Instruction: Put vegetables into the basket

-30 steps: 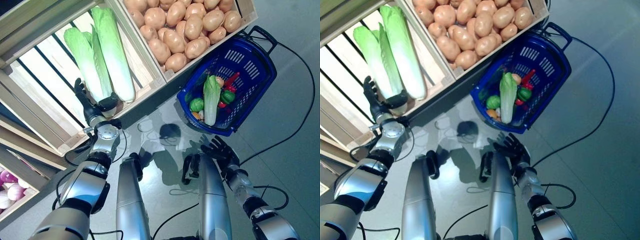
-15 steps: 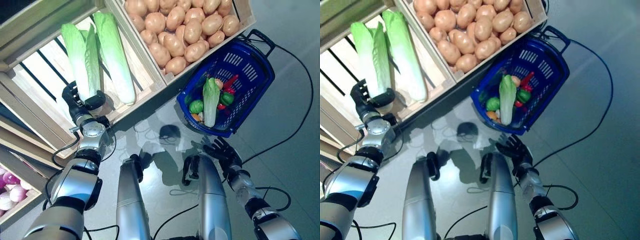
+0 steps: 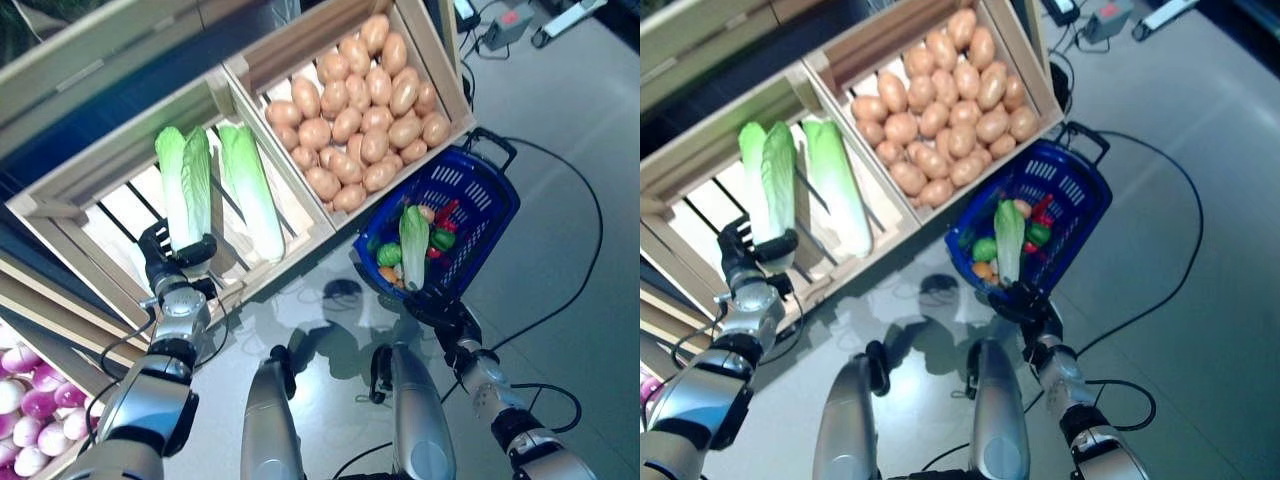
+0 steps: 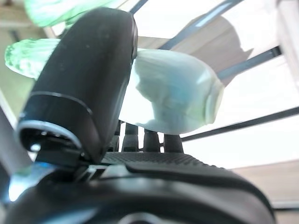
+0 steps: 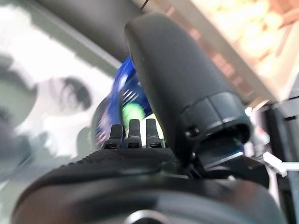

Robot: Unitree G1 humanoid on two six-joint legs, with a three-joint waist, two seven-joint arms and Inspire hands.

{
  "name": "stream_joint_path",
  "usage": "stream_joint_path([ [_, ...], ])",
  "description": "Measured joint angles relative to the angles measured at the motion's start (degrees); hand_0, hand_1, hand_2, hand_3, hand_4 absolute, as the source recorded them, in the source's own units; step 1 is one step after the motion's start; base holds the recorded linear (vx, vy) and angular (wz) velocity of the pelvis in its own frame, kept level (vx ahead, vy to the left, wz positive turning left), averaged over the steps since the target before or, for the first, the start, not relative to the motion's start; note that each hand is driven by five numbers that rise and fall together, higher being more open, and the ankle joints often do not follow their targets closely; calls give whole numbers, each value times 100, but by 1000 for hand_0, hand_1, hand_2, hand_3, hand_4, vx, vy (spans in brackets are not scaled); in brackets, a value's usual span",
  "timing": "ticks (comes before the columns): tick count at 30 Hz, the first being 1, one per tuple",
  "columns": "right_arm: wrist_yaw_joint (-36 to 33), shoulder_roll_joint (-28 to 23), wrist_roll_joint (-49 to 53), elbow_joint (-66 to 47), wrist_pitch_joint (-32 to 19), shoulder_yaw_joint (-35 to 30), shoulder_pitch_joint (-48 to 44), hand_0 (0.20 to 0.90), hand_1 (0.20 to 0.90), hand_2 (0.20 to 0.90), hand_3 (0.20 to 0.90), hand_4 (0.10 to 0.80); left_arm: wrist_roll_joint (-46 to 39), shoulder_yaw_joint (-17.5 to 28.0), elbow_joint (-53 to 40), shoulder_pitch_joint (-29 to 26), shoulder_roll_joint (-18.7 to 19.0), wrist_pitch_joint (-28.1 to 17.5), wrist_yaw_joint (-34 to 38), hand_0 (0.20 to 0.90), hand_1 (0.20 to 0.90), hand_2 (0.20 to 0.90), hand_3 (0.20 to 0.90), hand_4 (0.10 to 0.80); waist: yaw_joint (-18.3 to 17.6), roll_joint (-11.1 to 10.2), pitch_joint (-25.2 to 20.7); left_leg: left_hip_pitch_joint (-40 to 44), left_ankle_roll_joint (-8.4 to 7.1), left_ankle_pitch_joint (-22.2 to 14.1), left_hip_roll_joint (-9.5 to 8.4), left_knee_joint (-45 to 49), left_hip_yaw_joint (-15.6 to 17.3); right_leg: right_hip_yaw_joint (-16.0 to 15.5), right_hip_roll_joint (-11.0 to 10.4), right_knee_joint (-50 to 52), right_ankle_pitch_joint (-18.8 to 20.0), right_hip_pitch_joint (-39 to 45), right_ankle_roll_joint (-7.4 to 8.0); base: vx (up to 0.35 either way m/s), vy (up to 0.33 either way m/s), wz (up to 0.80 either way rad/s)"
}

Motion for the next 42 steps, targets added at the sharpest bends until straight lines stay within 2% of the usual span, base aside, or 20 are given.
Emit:
stream_joint_path([
  [3,-8,5,-9,-225,-4,1,192,900,900,900,900,800,101,-1,-279,353,-72,-1,-20,300,300,300,300,400,78,20,-122,508,8,159,-83,-513,100,-29,-5,-389,101,398,41,143,-12,-2],
  [6,-260,41,-254,-701,-83,-11,532,900,900,900,900,800,252,144,-850,923,-441,-11,28,300,300,300,300,400,134,116,-192,1171,21,365,-142,-1175,149,-162,3,-924,250,1018,94,134,-1,2],
  [8,-531,103,-470,-1070,-114,-7,862,900,900,900,900,800,368,156,-1268,1469,-797,-95,187,300,300,300,300,400,147,208,-622,1499,27,562,-190,-1767,185,-268,30,-1388,361,1300,140,174,9,6],
  [11,-587,157,-462,-1500,-114,-22,1320,900,900,900,900,800,651,127,-1888,2167,-1256,-135,364,300,300,300,300,400,207,390,-1049,2208,47,886,-195,-2712,230,-392,180,-2192,628,1955,216,89,1,2],
  [13,-492,167,-446,-1675,-111,-33,1503,900,900,900,900,800,831,84,-2102,2423,-1428,-147,363,300,300,300,300,400,261,457,-1271,2441,62,1004,-198,-3045,241,-454,235,-2522,739,2205,258,-22,-17,6],
  [16,181,233,-132,-1816,-15,-112,1546,900,900,900,900,800,938,76,-2640,2710,-1591,-260,284,300,300,300,300,400,305,492,-1527,2722,146,1188,-255,-3467,257,-609,273,-3045,941,2610,363,42,-36,20],
  [20,999,290,233,-1956,150,-128,1570,900,900,900,900,800,1086,-48,-3049,3117,-1561,-262,-237,300,300,300,300,400,437,529,-1837,2962,202,1267,-290,-3782,262,-652,379,-3822,1260,3095,470,56,-43,12],
  [23,1297,290,233,-2199,224,-160,1585,900,900,900,900,800,1093,-120,-3496,3450,-1467,-268,-821,300,300,300,300,400,584,457,-2000,3084,237,1318,-338,-3966,194,-786,436,-4478,1542,3468,539,8,-45,18],
  [26,1403,219,232,-2291,256,-179,1502,900,900,900,900,800,1190,-206,-3809,3527,-1305,-306,-1263,300,300,300,300,400,728,344,-2080,3065,265,1375,-383,-4060,107,-802,464,-4785,1679,3628,561,-8,-28,19],
  [28,1416,209,234,-2290,366,-189,1356,900,900,900,900,800,1329,-310,-4012,3563,-1071,-367,-1555,300,300,300,300,400,796,263,-2133,3073,275,1398,-413,-4111,112,-804,468,-4961,1757,3704,578,28,-22,9],
  [34,1417,59,251,-2290,717,-194,1132,900,900,900,900,800,1611,-611,-4420,3569,-784,-577,-2202,300,300,300,300,400,918,146,-2191,3131,289,1407,-481,-4131,109,-931,462,-5260,1885,3955,610,42,-23,8],
  [39,1416,-32,489,-2229,1070,-190,715,900,900,900,900,800,1956,-1040,-4671,3564,-613,-835,-2399,300,300,300,300,400,938,88,-2192,3146,292,1412,-482,-4131,108,-939,464,-5261,1887,3980,609,4,-4,2],
  [42,1414,-46,725,-2149,1217,-192,552,900,900,900,900,800,2036,-1078,-4762,3557,-556,-937,-2334,300,300,300,300,400,938,18,-2192,3157,291,1413,-483,-4131,108,-940,465,-5261,1887,3993,609,0,0,0],
])
